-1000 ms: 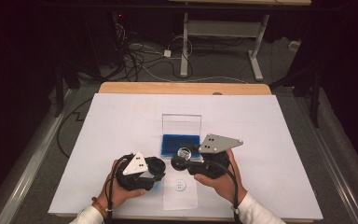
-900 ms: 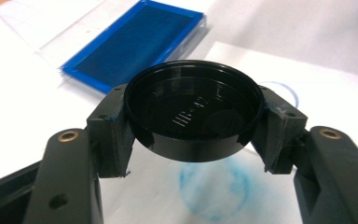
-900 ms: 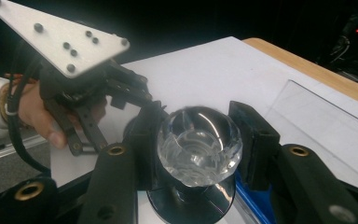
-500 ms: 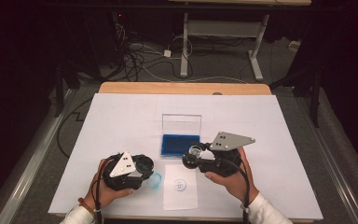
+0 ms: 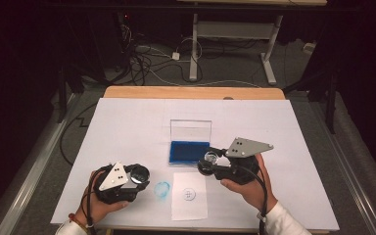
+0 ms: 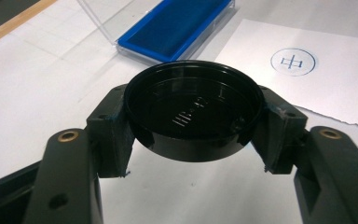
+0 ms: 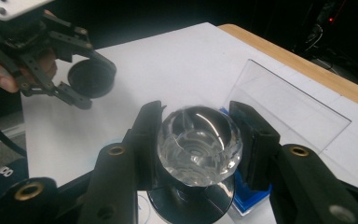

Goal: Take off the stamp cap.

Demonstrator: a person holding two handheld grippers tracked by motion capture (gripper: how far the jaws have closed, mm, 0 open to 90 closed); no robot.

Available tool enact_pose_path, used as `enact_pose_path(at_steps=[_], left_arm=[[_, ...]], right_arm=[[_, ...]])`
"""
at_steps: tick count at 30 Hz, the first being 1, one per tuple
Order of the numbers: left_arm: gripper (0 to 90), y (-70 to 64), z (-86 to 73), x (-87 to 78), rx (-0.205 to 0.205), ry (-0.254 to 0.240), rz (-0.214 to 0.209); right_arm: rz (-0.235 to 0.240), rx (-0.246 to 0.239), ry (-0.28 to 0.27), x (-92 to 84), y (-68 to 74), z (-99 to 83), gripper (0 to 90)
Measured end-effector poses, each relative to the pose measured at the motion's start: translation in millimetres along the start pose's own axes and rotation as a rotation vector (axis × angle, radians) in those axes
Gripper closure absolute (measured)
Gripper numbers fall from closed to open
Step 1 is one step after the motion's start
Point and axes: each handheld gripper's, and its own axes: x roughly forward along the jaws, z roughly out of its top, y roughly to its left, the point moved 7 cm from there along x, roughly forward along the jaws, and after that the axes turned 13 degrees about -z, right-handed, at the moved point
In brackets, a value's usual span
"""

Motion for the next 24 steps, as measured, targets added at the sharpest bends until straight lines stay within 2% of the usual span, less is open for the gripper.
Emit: enact_pose_path(at_steps=[7,18,24], left_arm=[[36.8,0.8,-12.8,-6.9,-0.032,-0.002,0.006],[36.8,2.5,-22.1,-8.9,-0.049,0.017,-0.005],[36.8,3.8,-21.6,-7.1,-0.037,0.024,-0.006]], right_arm=[[-0.017,0.005,0.003,-0.5,-5.9,-0.1,57.1],[-0.042,0.005,0.010,-3.4,-13.0,-3.4,57.1],[-0.053,0.008,0.012,-4.5,-16.3,-4.9,57.1]])
